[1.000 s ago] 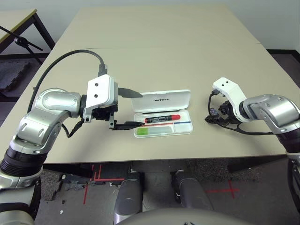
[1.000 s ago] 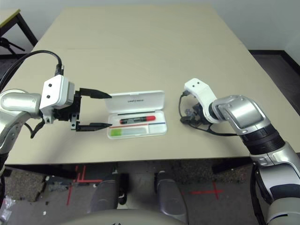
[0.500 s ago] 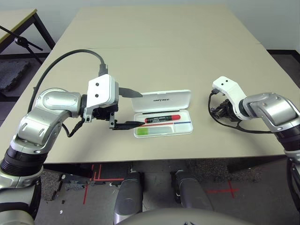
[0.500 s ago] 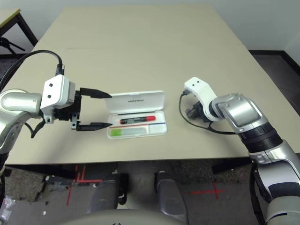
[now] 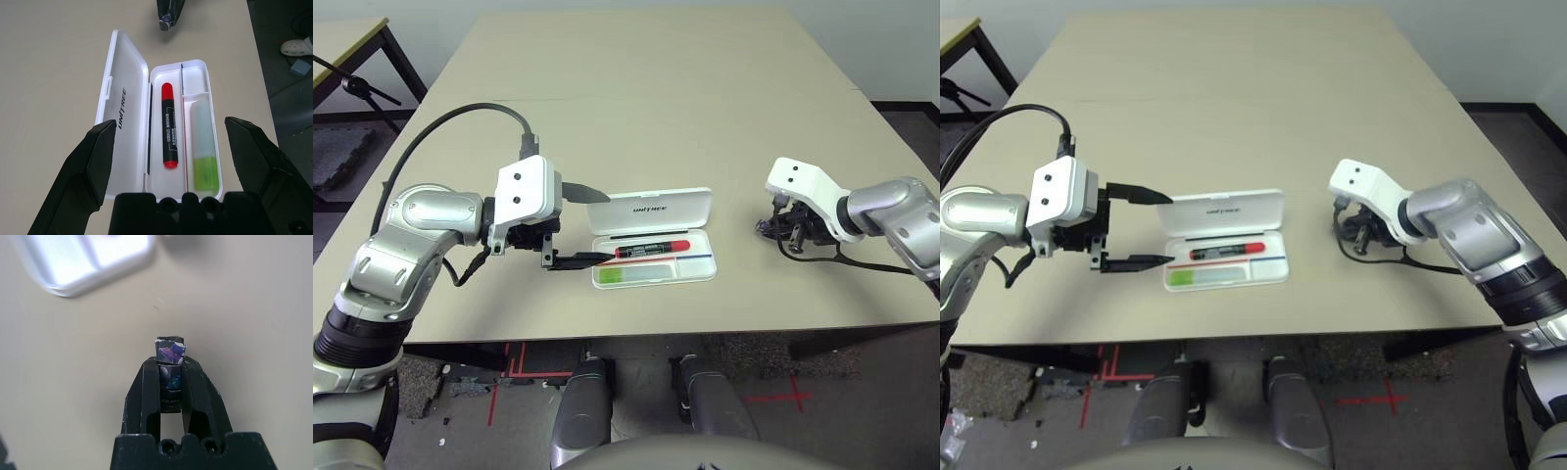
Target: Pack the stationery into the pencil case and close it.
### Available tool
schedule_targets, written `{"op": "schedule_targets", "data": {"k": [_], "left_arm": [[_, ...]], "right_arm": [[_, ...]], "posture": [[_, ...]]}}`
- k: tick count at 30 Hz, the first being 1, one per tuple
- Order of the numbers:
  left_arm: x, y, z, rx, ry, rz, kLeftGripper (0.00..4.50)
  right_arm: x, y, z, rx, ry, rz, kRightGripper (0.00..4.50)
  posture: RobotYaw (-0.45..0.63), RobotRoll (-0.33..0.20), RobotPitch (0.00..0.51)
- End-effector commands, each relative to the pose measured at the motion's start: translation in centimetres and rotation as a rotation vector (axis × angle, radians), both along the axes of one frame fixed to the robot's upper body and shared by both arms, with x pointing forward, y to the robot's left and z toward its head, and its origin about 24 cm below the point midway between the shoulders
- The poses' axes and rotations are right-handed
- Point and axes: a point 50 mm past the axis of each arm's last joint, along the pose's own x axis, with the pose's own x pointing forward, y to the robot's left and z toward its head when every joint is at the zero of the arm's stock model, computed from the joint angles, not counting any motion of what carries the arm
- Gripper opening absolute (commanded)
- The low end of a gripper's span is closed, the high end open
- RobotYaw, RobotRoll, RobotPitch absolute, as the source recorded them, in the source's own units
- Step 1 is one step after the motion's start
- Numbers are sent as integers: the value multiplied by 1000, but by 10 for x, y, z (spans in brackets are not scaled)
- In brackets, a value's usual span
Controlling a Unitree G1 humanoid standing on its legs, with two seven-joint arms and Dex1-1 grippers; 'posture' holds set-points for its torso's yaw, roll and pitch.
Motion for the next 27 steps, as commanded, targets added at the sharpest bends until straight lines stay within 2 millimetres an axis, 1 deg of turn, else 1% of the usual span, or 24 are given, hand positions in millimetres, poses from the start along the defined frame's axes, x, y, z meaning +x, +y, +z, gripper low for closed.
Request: {"op": "schedule_targets", "data": {"k": [1, 7, 10, 13, 19, 27], "left_arm": [[-1, -2, -4, 22, 4, -7, 4500], [-1, -2, -5, 26, 1, -5, 4500], [-1, -1, -6, 30, 0, -3, 4500], [-1, -2, -7, 33, -2, 0, 4500], [-2, -2, -8, 39, -3, 8, 4500], [-4, -1, -8, 44, -3, 19, 4500]], "right_arm": [[-7, 4, 10, 28, -10, 129, 322], [-17, 25, 15, 82, 24, 289, 322], [-20, 35, 11, 84, 51, 344, 322], [-18, 46, 0, 64, 69, 387, 322], [-12, 61, -10, 41, 63, 423, 322], [-6, 72, -18, 28, 53, 439, 322]], "posture": [[39, 0, 113], [43, 0, 111], [48, 0, 110], [56, 0, 112], [72, 0, 114], [86, 0, 118]]}}
